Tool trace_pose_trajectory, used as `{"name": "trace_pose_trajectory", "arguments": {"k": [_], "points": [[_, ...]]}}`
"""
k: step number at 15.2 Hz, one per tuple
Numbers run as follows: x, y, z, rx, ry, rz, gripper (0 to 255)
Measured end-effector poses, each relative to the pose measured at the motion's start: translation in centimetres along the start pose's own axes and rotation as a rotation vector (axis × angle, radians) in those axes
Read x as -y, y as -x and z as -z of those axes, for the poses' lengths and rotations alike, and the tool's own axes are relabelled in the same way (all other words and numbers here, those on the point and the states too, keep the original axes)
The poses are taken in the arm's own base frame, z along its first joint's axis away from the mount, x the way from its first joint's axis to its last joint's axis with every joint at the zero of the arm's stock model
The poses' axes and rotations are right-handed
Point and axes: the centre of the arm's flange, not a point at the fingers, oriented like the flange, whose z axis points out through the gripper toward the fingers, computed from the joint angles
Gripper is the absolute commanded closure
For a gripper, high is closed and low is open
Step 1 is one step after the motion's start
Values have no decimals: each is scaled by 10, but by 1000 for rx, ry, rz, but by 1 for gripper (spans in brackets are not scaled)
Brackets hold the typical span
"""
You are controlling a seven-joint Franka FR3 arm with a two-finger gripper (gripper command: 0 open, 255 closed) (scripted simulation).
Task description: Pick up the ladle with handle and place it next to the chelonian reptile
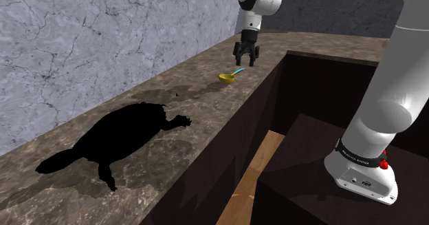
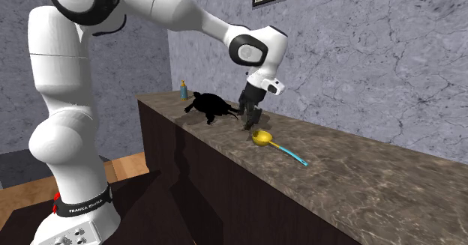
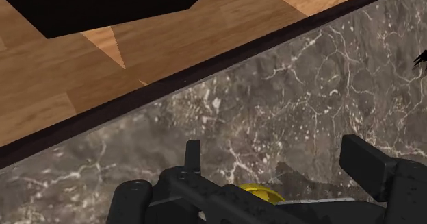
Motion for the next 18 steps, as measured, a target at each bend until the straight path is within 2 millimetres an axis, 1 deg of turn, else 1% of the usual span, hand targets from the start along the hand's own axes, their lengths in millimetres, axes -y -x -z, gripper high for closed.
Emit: {"name": "trace_pose_trajectory", "arguments": {"k": [2, 4, 8, 9, 12, 16, 18], "points": [[-14, -23, -4, 2, -30, -17, 0], [-25, -47, -13, 3, -60, -34, 0], [-54, -95, -19, 5, -120, -67, 0], [-59, -104, -22, 5, -130, -72, 0], [-61, -111, -36, 6, -138, -76, 0], [-59, -112, -59, 6, -140, -76, 0], [-58, -112, -64, 6, -140, -76, 0]]}}
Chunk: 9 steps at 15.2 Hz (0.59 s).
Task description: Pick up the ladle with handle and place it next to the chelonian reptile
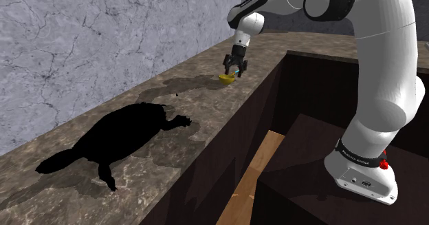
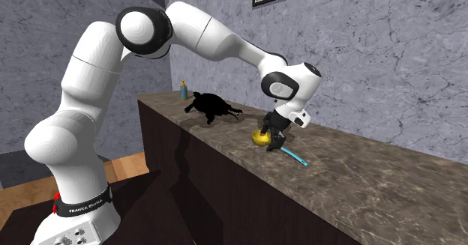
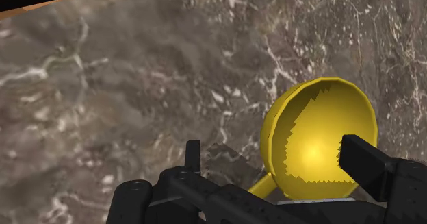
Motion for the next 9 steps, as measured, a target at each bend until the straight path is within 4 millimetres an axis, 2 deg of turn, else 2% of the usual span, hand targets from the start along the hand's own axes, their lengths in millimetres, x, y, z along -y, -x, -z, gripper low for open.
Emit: {"name": "trace_pose_trajectory", "arguments": {"k": [5, 6, 9], "points": [[0, 0, -1, -1, 0, 0, 0], [0, 0, -1, -1, 0, 0, 255], [0, 0, -1, -1, 0, 0, 255]]}}
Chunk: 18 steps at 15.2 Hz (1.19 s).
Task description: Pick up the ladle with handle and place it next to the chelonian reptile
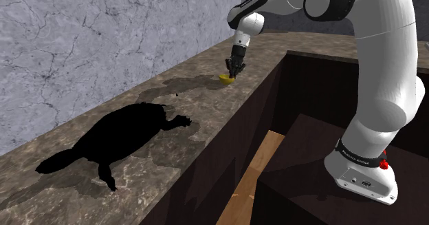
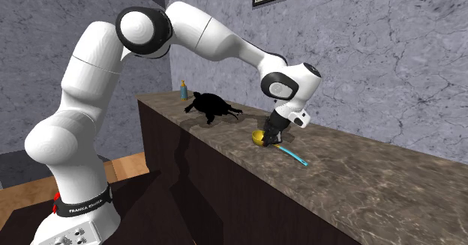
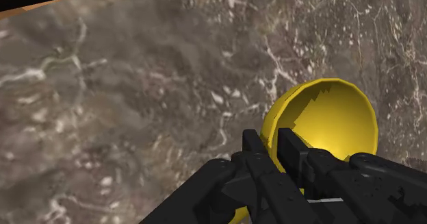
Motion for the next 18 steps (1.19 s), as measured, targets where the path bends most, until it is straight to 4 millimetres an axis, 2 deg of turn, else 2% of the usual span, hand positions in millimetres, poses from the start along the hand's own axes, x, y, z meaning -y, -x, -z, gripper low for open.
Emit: {"name": "trace_pose_trajectory", "arguments": {"k": [8, 18], "points": [[1, 1, 2, 0, 0, 0, 255], [24, 12, 45, 0, 0, 0, 255]]}}
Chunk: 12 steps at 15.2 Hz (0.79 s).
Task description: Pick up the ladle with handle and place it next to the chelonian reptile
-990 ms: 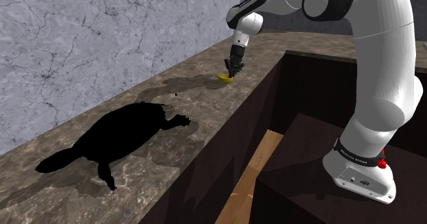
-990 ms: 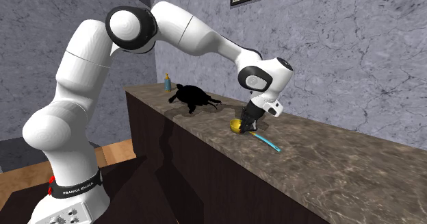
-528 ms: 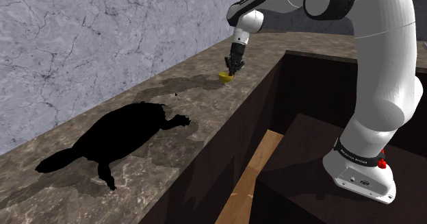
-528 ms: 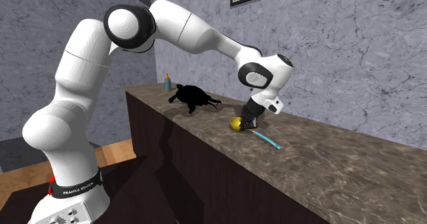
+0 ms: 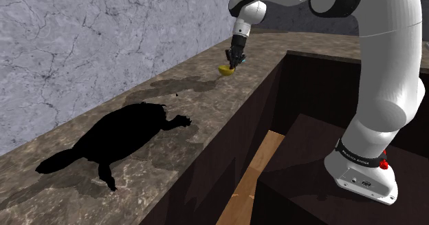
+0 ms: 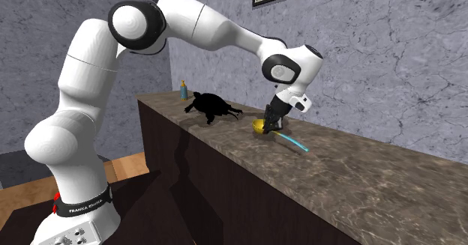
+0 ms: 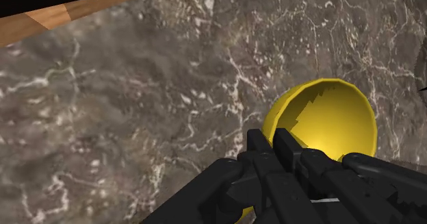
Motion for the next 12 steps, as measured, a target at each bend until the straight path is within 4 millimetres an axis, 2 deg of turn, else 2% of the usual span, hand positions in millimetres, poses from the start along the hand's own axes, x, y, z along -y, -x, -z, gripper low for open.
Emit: {"name": "trace_pose_trajectory", "arguments": {"k": [12], "points": [[27, 15, 54, 0, 0, 0, 255]]}}
